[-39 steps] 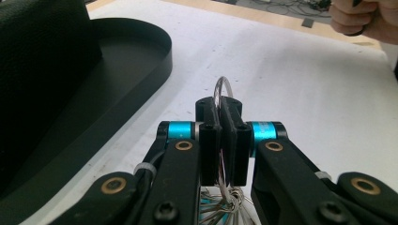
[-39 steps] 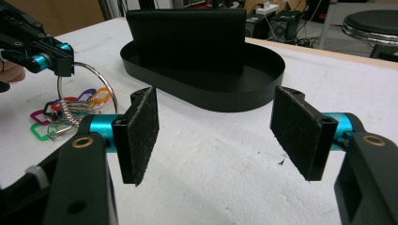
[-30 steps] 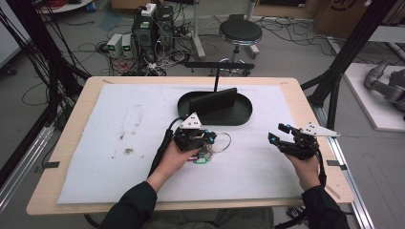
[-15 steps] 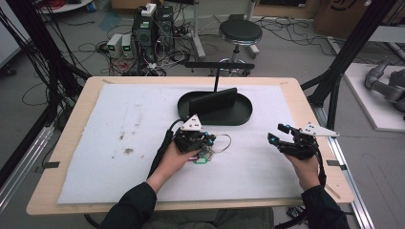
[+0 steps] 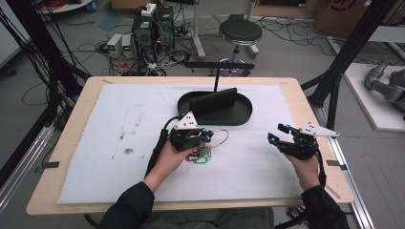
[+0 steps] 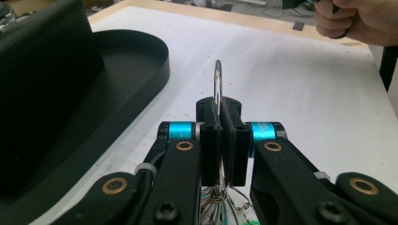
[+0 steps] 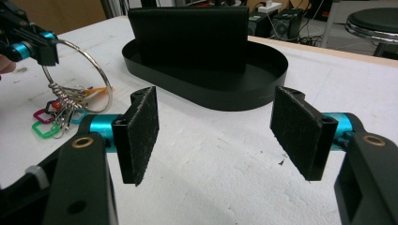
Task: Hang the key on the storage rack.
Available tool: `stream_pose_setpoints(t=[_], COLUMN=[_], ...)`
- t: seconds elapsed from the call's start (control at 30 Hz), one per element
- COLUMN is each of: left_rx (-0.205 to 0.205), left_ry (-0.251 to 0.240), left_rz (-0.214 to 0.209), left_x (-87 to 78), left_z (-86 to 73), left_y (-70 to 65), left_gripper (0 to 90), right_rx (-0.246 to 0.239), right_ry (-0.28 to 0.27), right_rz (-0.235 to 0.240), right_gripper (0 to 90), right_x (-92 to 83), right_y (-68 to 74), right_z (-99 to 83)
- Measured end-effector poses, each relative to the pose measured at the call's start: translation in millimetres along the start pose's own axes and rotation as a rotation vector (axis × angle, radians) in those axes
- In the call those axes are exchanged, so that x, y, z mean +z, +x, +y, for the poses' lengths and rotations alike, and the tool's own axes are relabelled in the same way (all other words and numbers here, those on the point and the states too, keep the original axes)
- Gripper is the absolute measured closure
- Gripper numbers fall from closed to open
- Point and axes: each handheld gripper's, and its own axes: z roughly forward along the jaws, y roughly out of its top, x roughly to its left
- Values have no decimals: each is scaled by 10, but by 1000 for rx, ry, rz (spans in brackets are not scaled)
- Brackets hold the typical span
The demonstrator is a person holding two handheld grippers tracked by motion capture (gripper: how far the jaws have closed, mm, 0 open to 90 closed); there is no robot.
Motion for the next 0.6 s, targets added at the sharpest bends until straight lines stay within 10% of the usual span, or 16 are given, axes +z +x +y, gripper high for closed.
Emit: stream_pose_setpoints(t=[0.6], left_rx=[9], left_ry=[-85], left_rz=[26], left_x=[-246], left_z=[133], left_y=[25], left_gripper=[863], right_rx=[3], right_ry=[3], right_rz=[0], right_gripper=[335], right_x=[3], right_y=[-4], right_z=[-3])
